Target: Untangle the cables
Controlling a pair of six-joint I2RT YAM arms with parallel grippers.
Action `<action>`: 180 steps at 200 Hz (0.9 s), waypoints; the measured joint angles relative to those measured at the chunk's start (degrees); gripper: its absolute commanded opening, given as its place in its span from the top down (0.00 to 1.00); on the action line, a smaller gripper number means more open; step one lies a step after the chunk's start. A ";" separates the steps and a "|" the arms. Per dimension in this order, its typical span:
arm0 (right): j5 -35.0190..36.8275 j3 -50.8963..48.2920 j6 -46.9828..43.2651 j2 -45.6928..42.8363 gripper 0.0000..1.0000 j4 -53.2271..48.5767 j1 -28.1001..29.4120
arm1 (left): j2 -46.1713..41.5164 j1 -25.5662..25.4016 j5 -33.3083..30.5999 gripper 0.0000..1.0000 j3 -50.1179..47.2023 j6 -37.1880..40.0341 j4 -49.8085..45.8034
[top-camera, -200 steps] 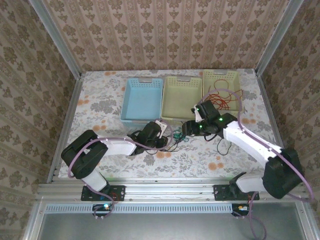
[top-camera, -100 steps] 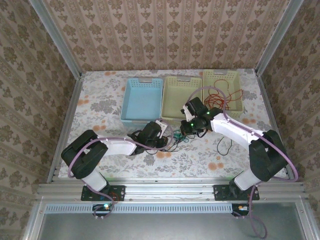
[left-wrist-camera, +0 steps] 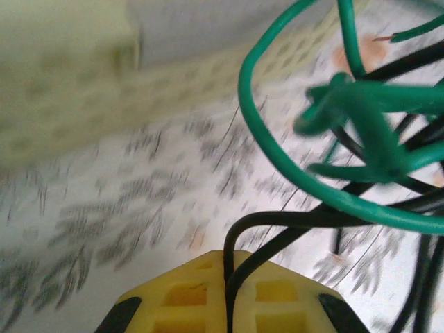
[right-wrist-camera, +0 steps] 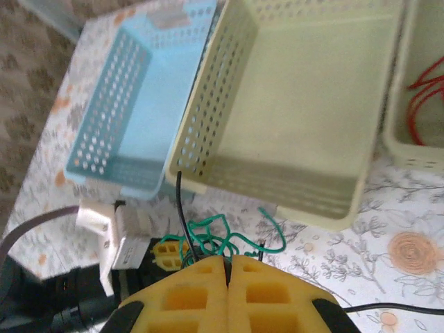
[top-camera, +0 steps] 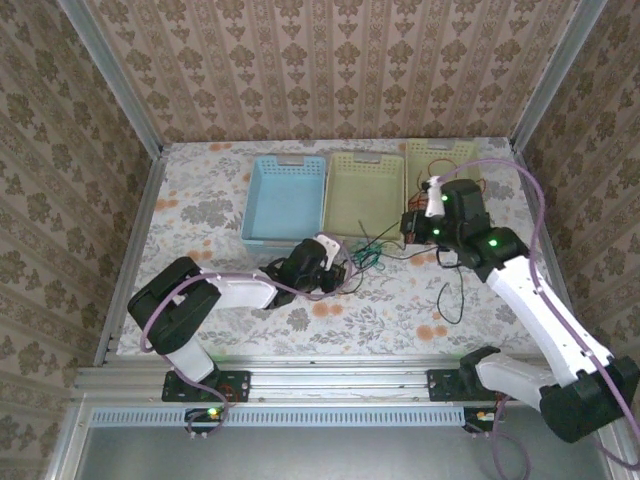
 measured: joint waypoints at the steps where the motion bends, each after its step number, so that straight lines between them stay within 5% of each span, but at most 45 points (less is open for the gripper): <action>1: 0.00 -0.02 0.04 -0.11 1.00 0.00 -0.13 | 0.00 -0.02 0.07 1.00 0.04 0.00 0.28; 74: -4.04 -0.46 2.73 -5.68 1.00 -1.01 -5.66 | -0.33 -0.68 3.28 1.00 -0.79 0.00 7.23; 103: -10.49 -3.63 2.54 -4.66 1.00 1.64 -4.85 | -2.58 -0.28 4.66 0.83 -3.61 0.02 3.74; 141: -15.06 -7.41 0.98 -0.33 1.00 4.42 -0.09 | -6.45 0.66 6.43 0.44 -6.80 1.14 -6.71; 180: -15.32 -11.34 1.20 4.68 1.00 5.84 2.12 | -8.24 0.66 9.16 0.33 -2.89 3.02 -12.85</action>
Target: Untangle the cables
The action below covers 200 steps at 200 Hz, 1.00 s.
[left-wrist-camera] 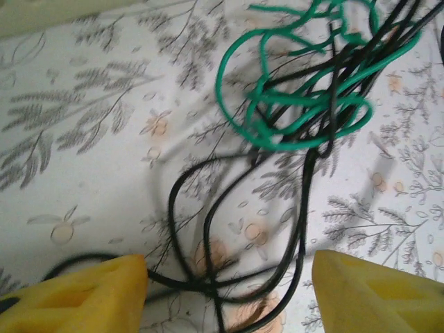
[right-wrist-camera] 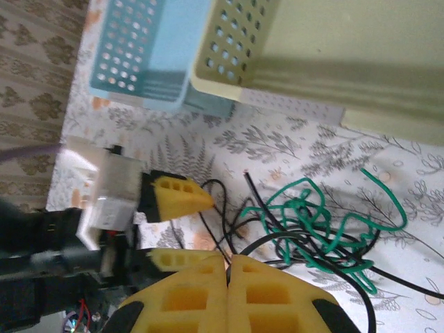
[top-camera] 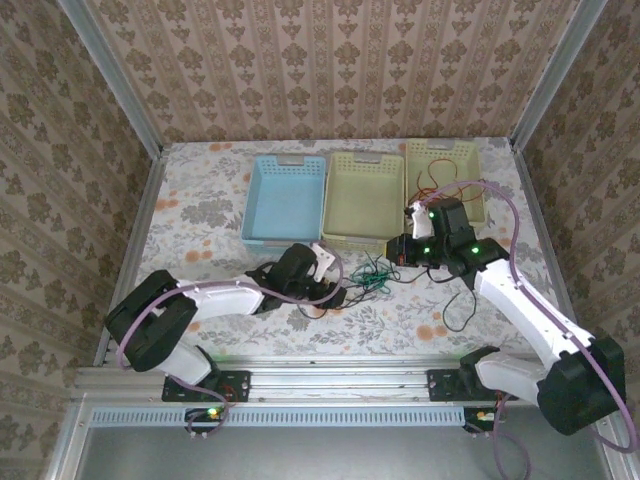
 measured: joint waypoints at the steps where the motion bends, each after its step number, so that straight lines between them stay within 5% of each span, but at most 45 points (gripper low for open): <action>1: 0.07 -0.04 0.07 0.13 1.00 0.04 0.00 | 0.00 -0.02 0.04 0.33 0.13 0.09 -0.13; 84: 2.12 -0.11 1.90 2.84 1.00 1.38 -0.63 | 9.92 -1.79 5.35 0.62 16.11 4.68 -1.75; 122: 2.12 -0.09 2.91 2.99 1.00 1.40 -1.73 | 16.87 -2.36 6.05 0.67 19.04 4.92 -1.92; 171: 2.19 -0.15 4.42 2.62 1.00 2.03 -3.39 | 19.89 -2.29 6.82 1.00 20.74 4.37 0.66; 200: 3.56 -1.16 6.01 0.46 1.00 2.14 -5.07 | 20.41 -1.84 7.30 1.00 20.72 4.26 2.14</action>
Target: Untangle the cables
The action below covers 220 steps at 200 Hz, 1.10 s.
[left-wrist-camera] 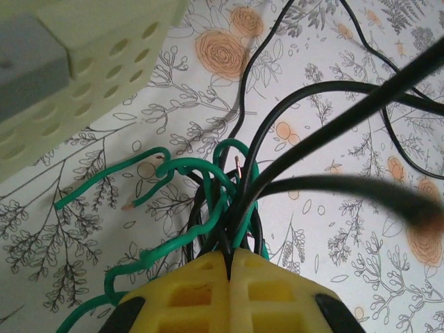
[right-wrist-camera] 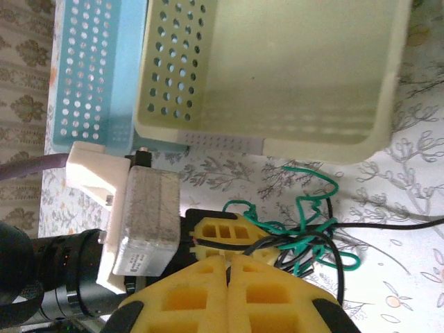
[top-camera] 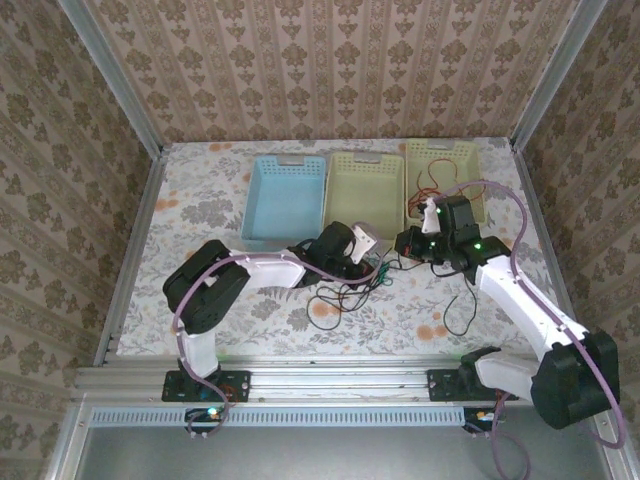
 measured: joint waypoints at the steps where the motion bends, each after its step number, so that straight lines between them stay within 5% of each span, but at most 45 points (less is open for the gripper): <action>1: 0.09 -0.07 0.04 -0.17 1.00 0.00 -0.11 | 0.00 0.04 0.00 1.00 0.00 0.00 0.02; 128: 19.41 -1.57 5.90 -16.37 1.00 -6.45 -14.88 | -6.21 1.75 -0.66 1.00 -11.23 -1.55 4.33; 169: 27.39 2.86 6.19 -16.81 1.00 -10.60 -21.90 | -11.56 2.36 -5.95 1.00 -17.77 -3.26 2.01; 220: 34.47 8.37 6.27 -14.29 1.00 -14.56 -23.19 | -20.15 4.83 -13.66 1.00 -25.49 -7.43 0.55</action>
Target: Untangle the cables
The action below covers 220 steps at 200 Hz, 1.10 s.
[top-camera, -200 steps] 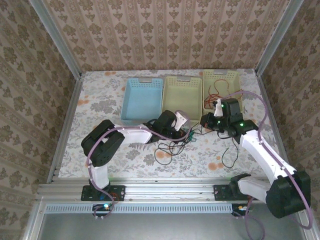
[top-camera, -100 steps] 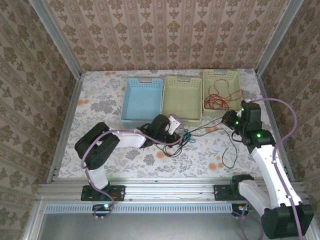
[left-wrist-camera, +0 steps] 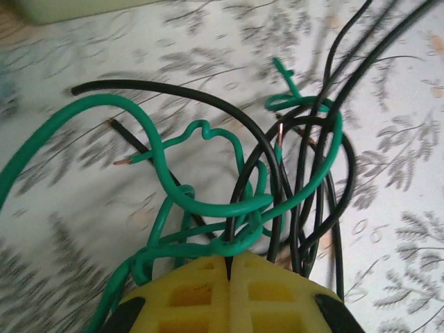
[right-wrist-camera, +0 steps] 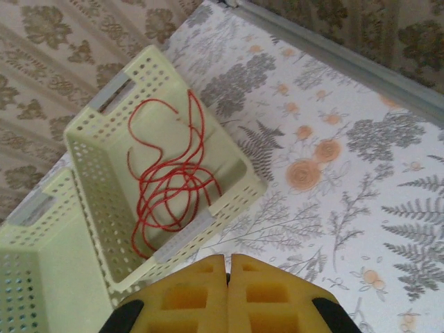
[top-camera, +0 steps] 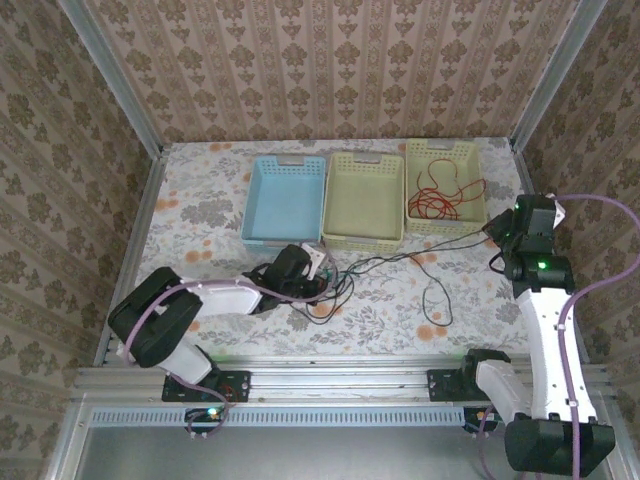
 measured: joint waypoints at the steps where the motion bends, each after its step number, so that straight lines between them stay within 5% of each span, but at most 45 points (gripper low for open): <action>1: 0.17 0.09 0.02 0.07 1.00 -0.13 0.00 | -0.09 0.02 -0.11 1.00 -0.09 -0.04 -0.07; 111: 3.30 4.85 1.60 2.34 1.00 -4.90 -3.63 | -15.93 3.37 -30.40 1.00 -7.23 -11.15 -17.46; 143: -1.16 4.59 1.66 2.49 1.00 -3.28 -3.63 | -18.29 3.32 -30.93 1.00 -8.85 -11.23 -17.00; 170: -11.63 3.19 0.79 1.03 1.00 4.55 -2.69 | -18.10 2.40 -29.18 1.00 -8.92 -9.35 -14.78; 220: -27.58 9.57 -3.65 -0.74 1.00 15.76 10.36 | -10.01 -1.70 -22.93 1.00 -4.04 -5.22 -10.08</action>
